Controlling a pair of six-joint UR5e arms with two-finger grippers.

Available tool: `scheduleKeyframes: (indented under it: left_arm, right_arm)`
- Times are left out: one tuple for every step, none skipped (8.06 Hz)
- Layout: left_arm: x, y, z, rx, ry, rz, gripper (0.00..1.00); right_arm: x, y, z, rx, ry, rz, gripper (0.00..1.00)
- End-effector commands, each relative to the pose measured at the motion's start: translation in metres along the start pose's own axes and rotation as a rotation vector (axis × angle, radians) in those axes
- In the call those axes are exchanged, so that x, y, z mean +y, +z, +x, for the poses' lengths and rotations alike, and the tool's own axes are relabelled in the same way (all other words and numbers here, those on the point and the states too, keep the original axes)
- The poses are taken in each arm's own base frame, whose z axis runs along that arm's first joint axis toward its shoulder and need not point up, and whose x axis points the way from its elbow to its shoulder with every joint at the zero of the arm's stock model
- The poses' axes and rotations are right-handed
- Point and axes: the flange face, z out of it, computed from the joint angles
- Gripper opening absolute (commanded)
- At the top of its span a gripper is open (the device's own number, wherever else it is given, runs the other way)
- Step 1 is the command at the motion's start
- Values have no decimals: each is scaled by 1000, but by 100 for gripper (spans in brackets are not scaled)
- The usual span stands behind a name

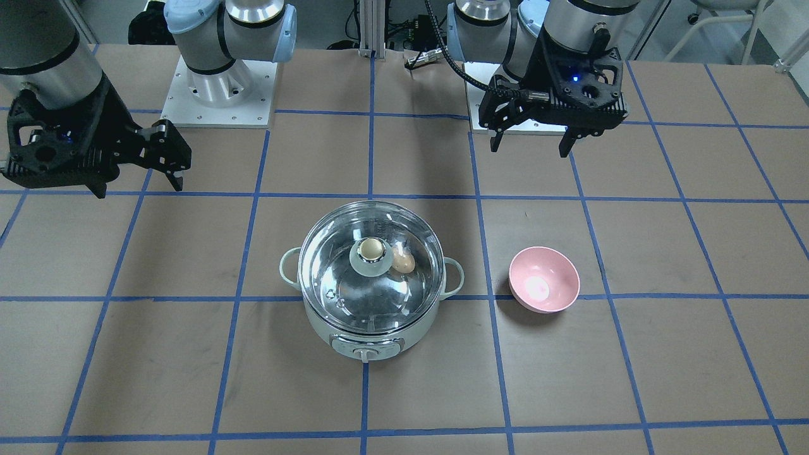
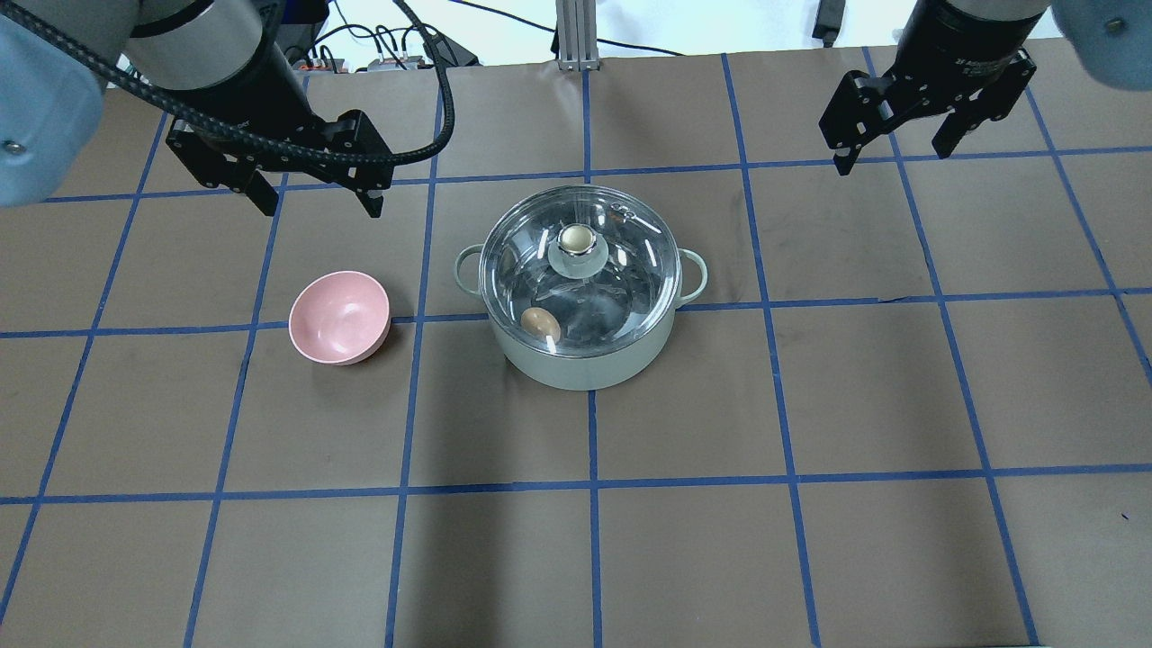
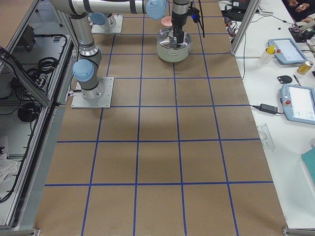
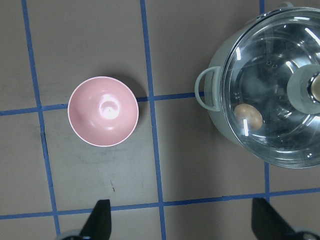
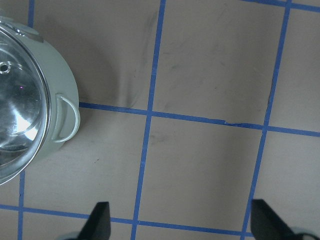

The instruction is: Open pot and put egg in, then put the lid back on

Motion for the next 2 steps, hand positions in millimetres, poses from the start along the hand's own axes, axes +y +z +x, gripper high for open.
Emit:
scheduleKeyframes:
  left_arm:
    - [0,0,0,2,3,1,100]
    - [0,0,0,2,1,1,100]
  right_arm:
    - [6,-7,-3,-4,-3,6,100]
    - [7,-5,-4,-5,-6,2,100]
